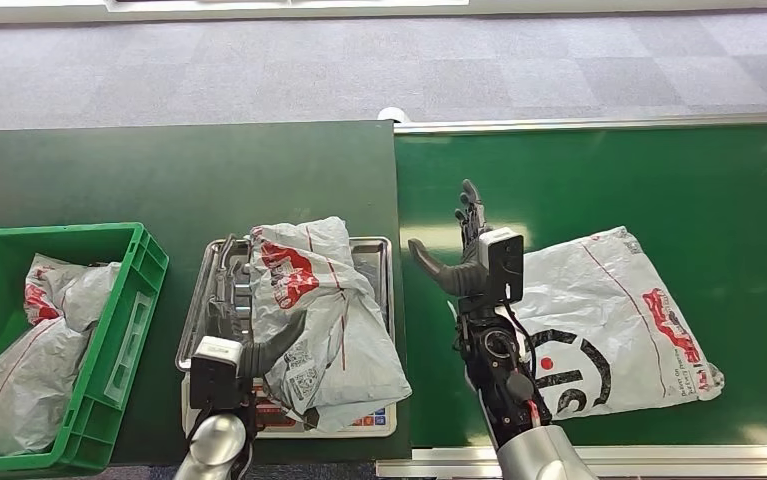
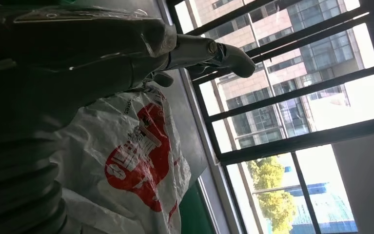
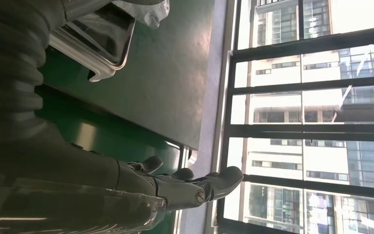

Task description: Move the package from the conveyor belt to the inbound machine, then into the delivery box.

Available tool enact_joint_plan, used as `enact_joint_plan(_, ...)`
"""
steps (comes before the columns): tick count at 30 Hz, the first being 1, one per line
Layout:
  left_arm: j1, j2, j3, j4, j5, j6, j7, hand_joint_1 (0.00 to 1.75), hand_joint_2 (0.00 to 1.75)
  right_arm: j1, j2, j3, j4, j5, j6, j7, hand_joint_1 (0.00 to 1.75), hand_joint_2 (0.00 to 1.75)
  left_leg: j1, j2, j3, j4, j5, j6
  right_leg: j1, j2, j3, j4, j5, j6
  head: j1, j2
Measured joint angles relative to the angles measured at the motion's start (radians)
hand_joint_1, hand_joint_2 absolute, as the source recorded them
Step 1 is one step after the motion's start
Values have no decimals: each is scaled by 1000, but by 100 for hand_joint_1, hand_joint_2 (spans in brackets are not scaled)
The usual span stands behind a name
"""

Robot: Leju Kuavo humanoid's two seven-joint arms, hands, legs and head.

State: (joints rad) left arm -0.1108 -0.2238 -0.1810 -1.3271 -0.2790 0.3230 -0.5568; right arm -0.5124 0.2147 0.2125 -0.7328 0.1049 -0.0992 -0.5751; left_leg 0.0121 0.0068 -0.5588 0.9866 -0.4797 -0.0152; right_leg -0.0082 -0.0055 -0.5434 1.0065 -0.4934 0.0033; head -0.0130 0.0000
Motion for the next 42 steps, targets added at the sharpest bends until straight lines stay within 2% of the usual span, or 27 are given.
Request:
enact_joint_plan(15,-29,27,-115,77,-306,-129,134,0,175,-4,-2,5,0,25,15,14,0,175,0,0,0,0,0,0,0,0,0,0,0,0,0,0)
enact_joint_plan(24,-59,28,-132,167,-437,-157,242,0,175,-4,-3,5,0,39,22,26,0,175,0,0,1,0,0,0,0,0,1,0,0,0,0,0)
enact_joint_plan(29,-75,27,-134,197,-466,-161,265,2,175,-4,-3,5,0,44,22,37,0,175,0,0,4,0,0,0,0,0,4,0,0,0,0,0)
enact_joint_plan(31,-80,27,-135,205,-470,-166,267,26,175,-4,-3,5,0,45,23,38,0,175,0,-1,5,0,0,0,0,0,6,0,0,0,0,0)
enact_joint_plan(32,-83,27,-135,209,-473,-169,268,47,175,-4,-3,5,0,45,23,38,0,175,0,-1,5,0,0,1,-1,0,6,0,0,1,0,0)
enact_joint_plan(34,-87,27,-136,215,-479,-175,270,106,175,-4,-3,5,0,45,24,39,0,175,-1,-1,5,0,1,1,-1,-1,6,0,1,1,0,0)
enact_joint_plan(36,-91,27,-137,220,-482,-177,271,143,175,-4,-3,5,0,45,24,39,0,175,-1,-1,5,0,2,2,-1,-1,6,0,2,2,0,0)
enact_joint_plan(40,-97,27,-139,229,-486,-177,272,168,175,-4,-3,5,0,46,24,40,0,175,-1,-1,5,0,3,3,-1,-1,6,0,3,3,0,0)
enact_joint_plan(42,-98,27,-140,232,-488,-177,272,168,175,-3,-3,5,-2,46,24,41,0,175,-2,-1,5,0,3,3,-1,-1,6,0,3,3,0,0)
